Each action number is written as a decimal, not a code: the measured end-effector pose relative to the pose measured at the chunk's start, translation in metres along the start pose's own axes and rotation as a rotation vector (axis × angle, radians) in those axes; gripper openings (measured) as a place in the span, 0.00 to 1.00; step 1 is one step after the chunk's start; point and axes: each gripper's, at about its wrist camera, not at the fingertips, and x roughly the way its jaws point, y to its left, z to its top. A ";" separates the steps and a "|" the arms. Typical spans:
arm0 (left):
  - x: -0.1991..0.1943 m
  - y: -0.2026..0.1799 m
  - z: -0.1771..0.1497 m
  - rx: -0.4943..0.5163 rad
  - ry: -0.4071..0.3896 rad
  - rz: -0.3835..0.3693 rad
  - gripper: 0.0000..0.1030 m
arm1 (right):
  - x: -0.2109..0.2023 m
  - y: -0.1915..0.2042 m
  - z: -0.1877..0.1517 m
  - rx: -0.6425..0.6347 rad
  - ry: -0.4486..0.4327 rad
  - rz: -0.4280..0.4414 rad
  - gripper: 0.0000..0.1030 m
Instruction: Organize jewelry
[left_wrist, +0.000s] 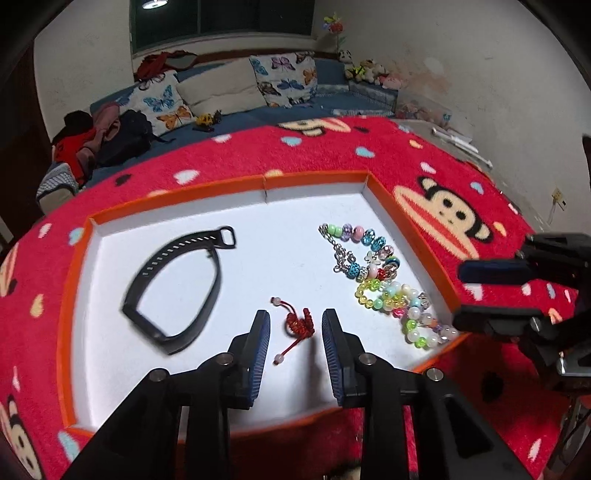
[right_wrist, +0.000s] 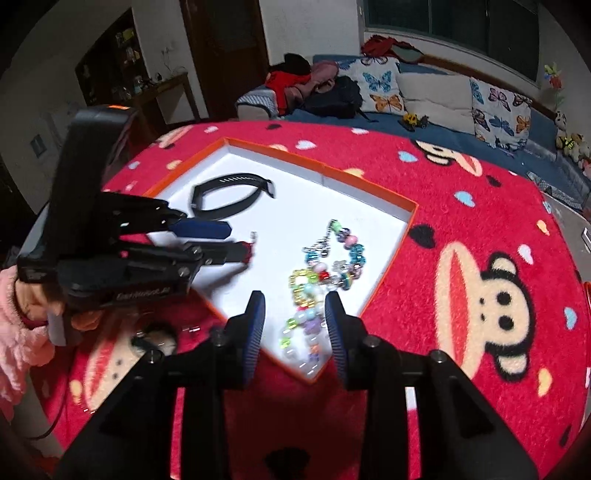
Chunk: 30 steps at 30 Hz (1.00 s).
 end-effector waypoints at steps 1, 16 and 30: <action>-0.008 0.001 -0.001 -0.005 -0.007 0.005 0.31 | -0.002 0.003 -0.001 -0.001 -0.004 0.010 0.34; -0.096 0.015 -0.073 -0.062 -0.020 0.070 0.31 | 0.023 0.055 -0.036 -0.009 0.074 0.151 0.29; -0.124 0.020 -0.122 -0.085 -0.062 0.124 0.31 | 0.041 0.076 -0.031 -0.041 0.075 0.191 0.29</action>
